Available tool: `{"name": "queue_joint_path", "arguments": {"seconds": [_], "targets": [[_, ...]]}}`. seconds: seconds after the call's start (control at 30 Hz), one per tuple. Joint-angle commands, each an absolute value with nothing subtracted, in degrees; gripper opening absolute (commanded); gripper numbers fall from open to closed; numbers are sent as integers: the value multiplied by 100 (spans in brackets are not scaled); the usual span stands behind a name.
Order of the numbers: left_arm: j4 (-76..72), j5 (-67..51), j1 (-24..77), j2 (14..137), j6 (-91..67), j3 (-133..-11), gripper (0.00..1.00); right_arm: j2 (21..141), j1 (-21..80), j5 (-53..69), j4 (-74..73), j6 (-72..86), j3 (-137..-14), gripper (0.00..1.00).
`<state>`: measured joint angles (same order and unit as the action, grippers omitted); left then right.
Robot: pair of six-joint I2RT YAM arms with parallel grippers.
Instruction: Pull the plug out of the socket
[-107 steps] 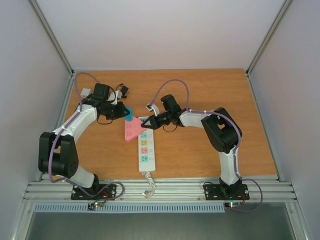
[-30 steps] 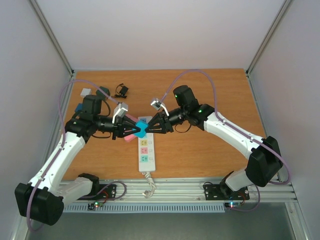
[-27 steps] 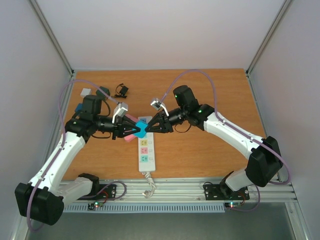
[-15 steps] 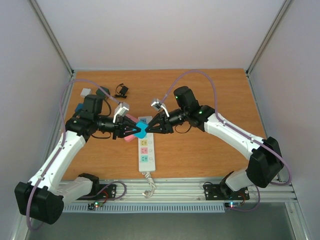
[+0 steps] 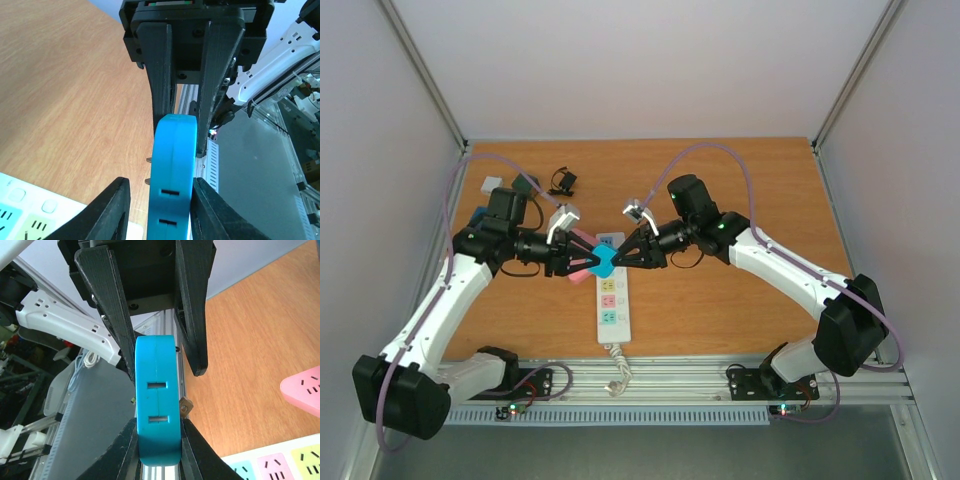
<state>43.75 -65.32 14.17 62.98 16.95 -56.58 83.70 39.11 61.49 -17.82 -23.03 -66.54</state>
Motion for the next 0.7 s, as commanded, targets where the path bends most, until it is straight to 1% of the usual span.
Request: {"name": "queue_joint_path", "arguments": {"seconds": [0.0,0.1,0.2,0.27,0.3,0.37,0.4,0.43,0.5,0.67], "targets": [[4845,-6559,1252,6442,2086,-5885,34,8112,3937,6393,-1841,-2355,-6636,1],[5065,-6821,1244,6477,2369,-5944,26,8129,3934,6411,-1837,-2353,-6642,1],[5104,-6887,1246,6478,2514,-5959,13,8135,3937,6406,-1837,-2362,-6645,2],[5102,-6904,1247,6485,2563,-5936,3,8152,3937,6432,-1837,-2340,-6657,6],[5085,-6911,1245,6486,2567,-5929,1,8174,3935,6500,-1837,-2307,-6672,15],[5039,-6941,1243,6482,2571,-5928,1,8261,3944,6735,-1896,-2242,-6755,43],[4994,-6945,1241,6474,2554,-5932,1,8330,3946,6844,-1932,-2204,-6810,53],[4913,-6951,1245,6463,2517,-5925,1,8403,3946,6927,-1971,-2154,-6864,59],[4760,-6956,1242,6443,2358,-5908,1,8542,3976,7002,-2070,-2126,-6951,64],[4577,-6973,1241,6423,2191,-5833,1,8680,4064,6924,-2026,-2056,-6911,64]]}}
